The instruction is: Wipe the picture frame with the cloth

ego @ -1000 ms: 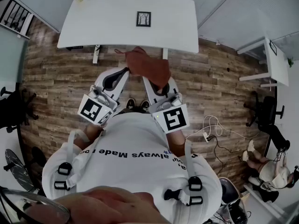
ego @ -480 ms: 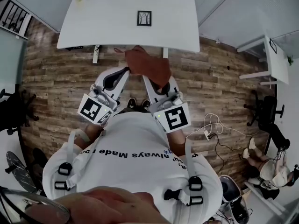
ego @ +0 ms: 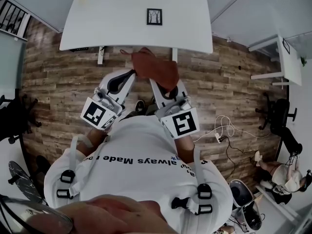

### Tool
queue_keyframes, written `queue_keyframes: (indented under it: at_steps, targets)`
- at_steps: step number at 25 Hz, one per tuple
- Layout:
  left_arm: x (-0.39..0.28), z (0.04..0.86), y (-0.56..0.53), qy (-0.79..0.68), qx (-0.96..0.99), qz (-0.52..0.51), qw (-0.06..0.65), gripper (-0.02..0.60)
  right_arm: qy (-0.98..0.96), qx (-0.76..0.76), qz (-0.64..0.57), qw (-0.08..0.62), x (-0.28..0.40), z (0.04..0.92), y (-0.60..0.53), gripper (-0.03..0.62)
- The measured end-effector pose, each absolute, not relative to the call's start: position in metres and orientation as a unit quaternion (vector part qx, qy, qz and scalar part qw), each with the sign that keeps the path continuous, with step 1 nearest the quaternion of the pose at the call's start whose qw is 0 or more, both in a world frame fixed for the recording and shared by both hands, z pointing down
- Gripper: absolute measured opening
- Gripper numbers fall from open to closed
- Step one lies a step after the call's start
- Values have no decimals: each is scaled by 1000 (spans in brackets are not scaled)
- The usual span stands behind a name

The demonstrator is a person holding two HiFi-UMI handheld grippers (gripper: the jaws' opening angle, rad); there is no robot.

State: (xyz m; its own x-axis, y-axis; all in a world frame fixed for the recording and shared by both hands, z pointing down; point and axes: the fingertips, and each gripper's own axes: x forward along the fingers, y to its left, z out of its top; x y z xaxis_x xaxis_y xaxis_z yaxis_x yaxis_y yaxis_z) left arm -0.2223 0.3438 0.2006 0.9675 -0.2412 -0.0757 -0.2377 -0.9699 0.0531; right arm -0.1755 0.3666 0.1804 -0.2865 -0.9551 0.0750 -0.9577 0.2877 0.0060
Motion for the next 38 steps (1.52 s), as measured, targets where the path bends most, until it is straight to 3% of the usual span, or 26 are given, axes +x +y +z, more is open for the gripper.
queue_keyframes:
  at_steps: [11, 27, 38]
  targets:
    - [-183, 205, 295, -124, 991, -36, 26, 2, -801, 598, 20, 26, -134, 184, 319, 20]
    - [-27, 201, 205, -144, 989, -19, 16, 2, -809, 586, 26, 13, 27, 181, 228, 18]
    - [-4, 215, 156, -183, 983, -8, 27, 2, -825, 564, 42, 24, 57, 195, 178, 19]
